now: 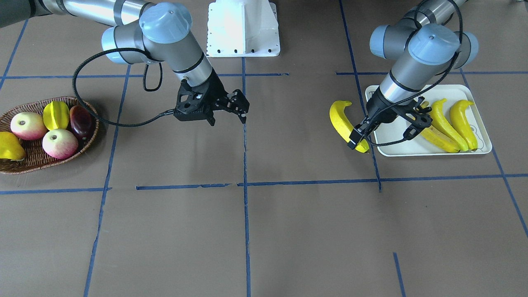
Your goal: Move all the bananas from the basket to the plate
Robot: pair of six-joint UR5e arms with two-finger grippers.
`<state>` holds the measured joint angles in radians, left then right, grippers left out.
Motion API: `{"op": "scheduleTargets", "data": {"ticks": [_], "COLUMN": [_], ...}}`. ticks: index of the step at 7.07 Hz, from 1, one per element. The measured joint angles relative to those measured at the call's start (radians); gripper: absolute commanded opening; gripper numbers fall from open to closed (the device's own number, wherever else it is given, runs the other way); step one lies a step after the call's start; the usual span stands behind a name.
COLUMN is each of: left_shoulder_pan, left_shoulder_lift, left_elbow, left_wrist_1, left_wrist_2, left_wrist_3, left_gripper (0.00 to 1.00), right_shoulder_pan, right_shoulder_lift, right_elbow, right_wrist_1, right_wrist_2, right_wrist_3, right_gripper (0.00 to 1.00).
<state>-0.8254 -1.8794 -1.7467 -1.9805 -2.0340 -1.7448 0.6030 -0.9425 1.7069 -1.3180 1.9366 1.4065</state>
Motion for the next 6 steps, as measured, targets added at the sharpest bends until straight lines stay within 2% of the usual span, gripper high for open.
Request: {"op": "scheduleTargets", "data": {"ticks": [2,4,6], "left_shoulder_pan": [0.001,0.010,0.011], "left_shoulder_lift": [0.054,0.141,0.197], "left_elbow": [-0.029,-0.049,-0.049], "left_wrist_1": [0.172,0.293,0.310], "left_wrist_2": [0.054,0.186,0.213], "left_wrist_3": [0.049,0.151,0.238], "left_gripper": [0.00,0.00,0.00], "right_shoulder_pan": [0.065,0.138,0.201], "right_shoulder_lift": [-0.012,-0.062,-0.105], "right_elbow": [0.098,0.149,0.160], "right_wrist_1": [-0.257,-0.329,-0.338], "right_wrist_2": [0.029,0.084,0.138], "right_wrist_3": [-0.186,-0.308,-0.409], "right_gripper": [1.00,1.00,1.00]}}
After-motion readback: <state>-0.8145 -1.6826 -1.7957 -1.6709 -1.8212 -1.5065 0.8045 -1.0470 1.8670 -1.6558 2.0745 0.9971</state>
